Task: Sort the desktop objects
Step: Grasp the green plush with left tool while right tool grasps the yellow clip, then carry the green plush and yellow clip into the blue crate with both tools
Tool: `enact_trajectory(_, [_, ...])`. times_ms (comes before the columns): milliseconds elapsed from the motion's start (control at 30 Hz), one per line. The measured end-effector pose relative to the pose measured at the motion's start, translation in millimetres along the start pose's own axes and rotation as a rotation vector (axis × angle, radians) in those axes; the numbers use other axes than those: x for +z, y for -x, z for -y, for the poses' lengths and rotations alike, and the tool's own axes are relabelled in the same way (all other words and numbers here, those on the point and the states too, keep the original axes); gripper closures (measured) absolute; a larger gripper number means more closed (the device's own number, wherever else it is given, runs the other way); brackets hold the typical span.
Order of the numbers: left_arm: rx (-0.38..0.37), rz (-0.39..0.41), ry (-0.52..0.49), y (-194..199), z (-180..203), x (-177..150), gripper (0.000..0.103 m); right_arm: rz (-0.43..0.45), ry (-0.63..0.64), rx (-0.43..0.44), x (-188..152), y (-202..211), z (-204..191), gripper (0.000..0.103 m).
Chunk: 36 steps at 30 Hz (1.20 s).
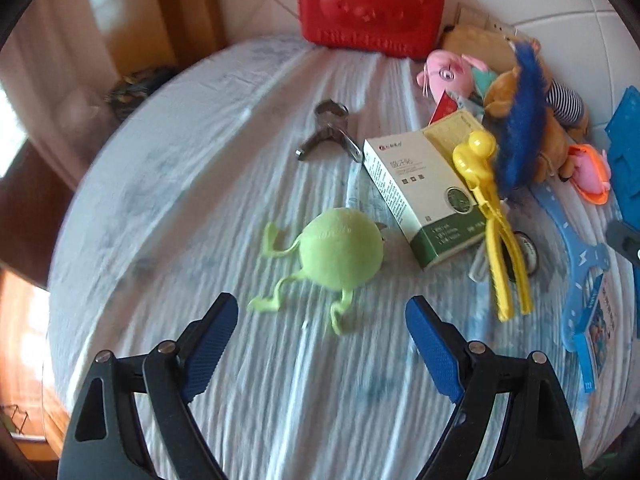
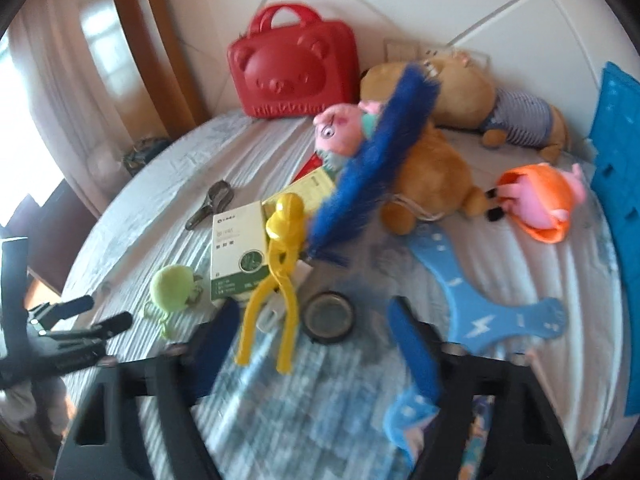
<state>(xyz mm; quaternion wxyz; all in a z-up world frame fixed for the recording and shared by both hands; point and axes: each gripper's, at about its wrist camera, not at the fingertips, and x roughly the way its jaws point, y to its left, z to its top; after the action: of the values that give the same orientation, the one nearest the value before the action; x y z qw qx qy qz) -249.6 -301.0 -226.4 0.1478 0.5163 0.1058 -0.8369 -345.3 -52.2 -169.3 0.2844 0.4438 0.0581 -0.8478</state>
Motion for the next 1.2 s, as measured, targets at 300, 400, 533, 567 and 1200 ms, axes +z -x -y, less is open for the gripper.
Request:
enact_trajectory(300, [0.0, -0.085, 0.018, -58.1, -0.2, 23.0, 0.017, -0.107, 0.024, 0.014, 49.3, -87.7, -40.8, 0.046])
enact_trajectory(400, [-0.026, -0.097, 0.028, -68.5, 0.4, 26.5, 0.017, -0.141, 0.041, 0.012, 59.2, -113.6, -44.7, 0.046])
enact_trajectory(533, [-0.023, -0.093, 0.0, -81.2, 6.0, 35.5, 0.022, -0.191, 0.02, -0.032, 62.8, -148.0, -36.5, 0.046])
enact_trajectory(567, [-0.027, -0.095, -0.001, -84.7, 5.4, 38.3, 0.025, -0.2, 0.008, -0.023, 62.9, -153.9, -32.7, 0.046])
enact_trajectory(1200, [-0.083, -0.195, 0.026, -80.8, -3.6, 24.8, 0.036, -0.239, -0.04, 0.081, 53.2, -176.2, -25.4, 0.015])
